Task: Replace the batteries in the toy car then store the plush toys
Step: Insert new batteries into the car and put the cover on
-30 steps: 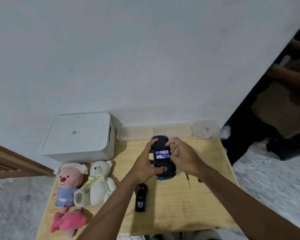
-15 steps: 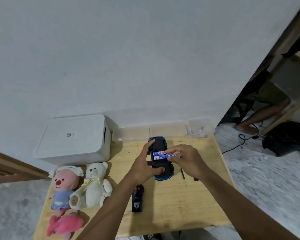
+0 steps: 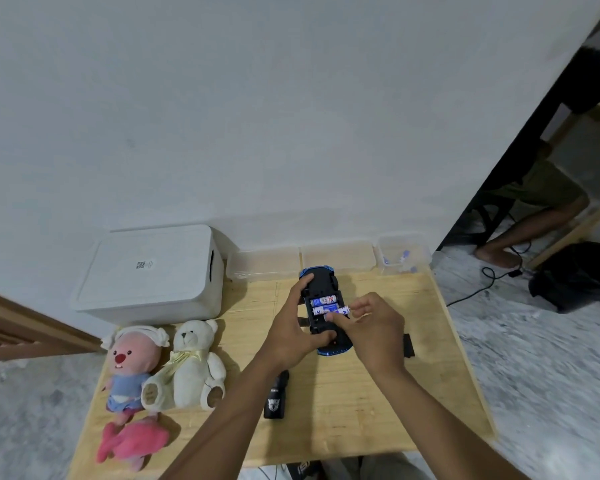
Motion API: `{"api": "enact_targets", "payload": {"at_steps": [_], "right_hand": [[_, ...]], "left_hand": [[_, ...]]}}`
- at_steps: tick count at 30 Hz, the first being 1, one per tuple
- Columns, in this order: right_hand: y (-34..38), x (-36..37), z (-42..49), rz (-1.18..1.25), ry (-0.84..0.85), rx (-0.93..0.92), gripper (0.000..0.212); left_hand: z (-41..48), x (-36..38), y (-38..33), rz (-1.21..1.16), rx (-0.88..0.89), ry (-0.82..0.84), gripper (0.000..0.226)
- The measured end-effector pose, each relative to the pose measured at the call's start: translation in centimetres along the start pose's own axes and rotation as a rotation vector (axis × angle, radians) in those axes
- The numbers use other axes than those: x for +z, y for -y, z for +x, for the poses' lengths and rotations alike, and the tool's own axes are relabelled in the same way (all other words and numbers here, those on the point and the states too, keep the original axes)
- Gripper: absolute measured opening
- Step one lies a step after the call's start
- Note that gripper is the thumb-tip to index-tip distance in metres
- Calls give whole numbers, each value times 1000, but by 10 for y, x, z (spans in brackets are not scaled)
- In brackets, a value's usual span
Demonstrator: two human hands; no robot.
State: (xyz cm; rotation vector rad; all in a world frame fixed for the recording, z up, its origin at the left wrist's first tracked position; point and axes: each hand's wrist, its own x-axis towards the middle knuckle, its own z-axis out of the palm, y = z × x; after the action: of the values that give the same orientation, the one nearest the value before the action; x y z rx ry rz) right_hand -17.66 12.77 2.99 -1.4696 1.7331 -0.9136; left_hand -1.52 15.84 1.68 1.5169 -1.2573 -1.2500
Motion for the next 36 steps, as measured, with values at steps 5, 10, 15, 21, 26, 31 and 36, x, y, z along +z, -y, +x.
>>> {"api": "enact_targets", "payload": {"at_steps": [5, 10, 15, 21, 26, 31, 36], "right_hand": [[-2, 7, -14, 3, -52, -31, 27], [-8, 7, -16, -30, -10, -96, 6], [-4, -3, -3, -1, 79, 62, 6], [-10, -23, 13, -23, 219, 106, 18], [-61, -75, 58, -264, 348, -117, 15], [-132, -105, 79, -666, 693, -202, 53], [-160, -90, 81, -736, 711, -276, 66]], "left_hand": [[-1, 4, 1, 6, 8, -12, 103], [0, 1, 0, -11, -13, -12, 104], [-3, 0, -1, 15, -3, 44, 104], [0, 12, -1, 24, -21, 103, 102], [10, 31, -1, 24, -81, 140, 100], [18, 49, 7, 19, -145, 132, 99], [17, 61, 23, 33, -201, 122, 104]]}}
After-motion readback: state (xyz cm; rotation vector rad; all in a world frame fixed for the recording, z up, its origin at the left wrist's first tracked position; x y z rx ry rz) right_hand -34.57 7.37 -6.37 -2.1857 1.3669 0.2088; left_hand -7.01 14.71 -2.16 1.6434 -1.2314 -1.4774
